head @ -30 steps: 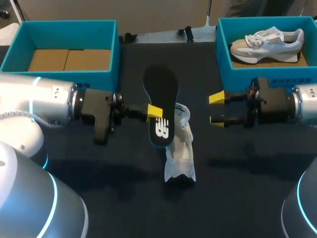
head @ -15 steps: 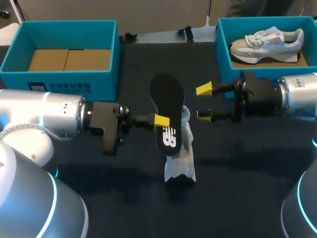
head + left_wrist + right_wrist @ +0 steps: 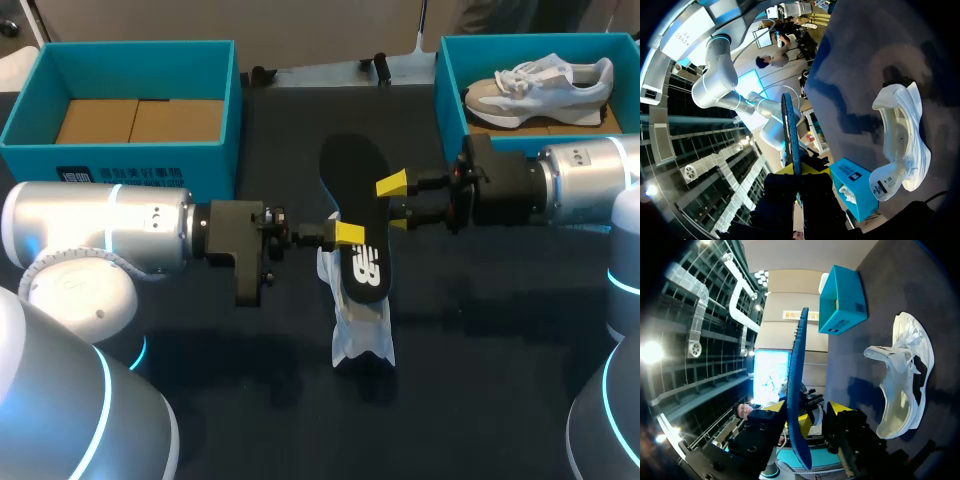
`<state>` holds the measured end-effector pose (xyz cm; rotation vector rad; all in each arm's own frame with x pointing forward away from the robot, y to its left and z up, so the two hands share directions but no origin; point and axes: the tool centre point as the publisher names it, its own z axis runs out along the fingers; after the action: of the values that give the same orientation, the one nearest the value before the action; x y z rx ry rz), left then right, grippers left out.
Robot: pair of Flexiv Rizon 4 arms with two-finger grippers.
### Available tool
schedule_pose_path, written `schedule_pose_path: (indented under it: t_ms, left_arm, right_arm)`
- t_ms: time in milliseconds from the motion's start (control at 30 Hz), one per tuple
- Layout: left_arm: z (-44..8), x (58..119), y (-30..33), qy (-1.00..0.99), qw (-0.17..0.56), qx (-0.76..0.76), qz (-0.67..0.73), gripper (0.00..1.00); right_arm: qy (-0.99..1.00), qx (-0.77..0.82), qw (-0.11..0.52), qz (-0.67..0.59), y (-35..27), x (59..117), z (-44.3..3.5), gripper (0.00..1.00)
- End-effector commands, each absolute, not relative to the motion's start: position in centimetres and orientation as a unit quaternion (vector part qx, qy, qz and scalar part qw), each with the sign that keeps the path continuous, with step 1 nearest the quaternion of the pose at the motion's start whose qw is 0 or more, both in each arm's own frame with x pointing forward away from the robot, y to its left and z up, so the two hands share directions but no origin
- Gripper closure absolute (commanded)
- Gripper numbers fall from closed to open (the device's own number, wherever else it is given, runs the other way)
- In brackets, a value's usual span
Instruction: Take the shoe out of the shoebox, open the shoe tongue, remove and reinsert the insole, then place the shoe into the shoebox
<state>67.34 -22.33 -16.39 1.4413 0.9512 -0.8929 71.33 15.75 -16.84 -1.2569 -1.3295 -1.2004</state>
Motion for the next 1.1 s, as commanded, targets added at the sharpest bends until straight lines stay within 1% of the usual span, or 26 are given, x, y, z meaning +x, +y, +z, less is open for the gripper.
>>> schedule_pose_path:
  t_ms: [33, 100, 300, 433, 533, 600, 633, 800, 867, 933, 967, 1100]
  left_arm:
    - [-17.0, 67.9, -24.1, 0.402, 0.568, 0.612, -0.376, 1.0]
    - [-17.0, 68.0, -24.4, 0.403, 0.567, 0.612, -0.376, 1.0]
    - [-17.4, 68.0, -25.0, 0.408, 0.562, 0.611, -0.381, 1.0]
    - [-17.4, 67.7, -25.3, 0.404, 0.56, 0.613, -0.385, 1.0]
    - [-17.5, 67.6, -25.4, 0.403, 0.559, 0.614, -0.385, 1.0]
    - [-17.7, 67.6, -25.3, 0.403, 0.559, 0.614, -0.384, 1.0]
    - [-17.7, 67.7, -25.3, 0.405, 0.56, 0.613, -0.384, 1.0]
    - [-17.5, 68.1, -24.9, 0.409, 0.563, 0.608, -0.382, 1.0]
    - [-17.5, 68.1, -24.9, 0.409, 0.564, 0.608, -0.381, 1.0]
    - [-17.5, 68.1, -24.8, 0.409, 0.564, 0.608, -0.381, 1.0]
    - [-17.5, 68.1, -24.8, 0.409, 0.564, 0.608, -0.381, 1.0]
    - [-17.5, 67.9, -24.7, 0.409, 0.563, 0.609, -0.381, 1.0]
  right_arm:
    - [-0.543, -0.509, 0.459, -0.486, 16.2, 71.6, -16.8, 0.65]
    - [-0.544, -0.508, 0.459, -0.486, 16.2, 71.6, -16.7, 0.7]
    - [-0.543, -0.507, 0.457, -0.489, 16.2, 71.8, -16.6, 0.7]
    - [-0.544, -0.506, 0.456, -0.489, 16.2, 72.0, -16.6, 0.75]
    - [-0.545, -0.506, 0.457, -0.489, 16.2, 72.1, -16.6, 0.75]
    - [-0.545, -0.505, 0.457, -0.489, 16.3, 72.2, -16.7, 0.83]
    - [-0.544, -0.505, 0.457, -0.489, 16.3, 72.2, -16.7, 0.84]
    - [-0.541, -0.506, 0.458, -0.491, 16.2, 72.1, -17.0, 0.81]
    - [-0.54, -0.506, 0.459, -0.491, 16.2, 72.2, -17.0, 0.84]
    - [-0.54, -0.506, 0.459, -0.491, 16.2, 72.2, -17.0, 0.89]
    - [-0.541, -0.506, 0.459, -0.491, 16.2, 72.3, -17.1, 1.0]
    - [-0.541, -0.506, 0.461, -0.489, 16.2, 72.5, -17.1, 1.0]
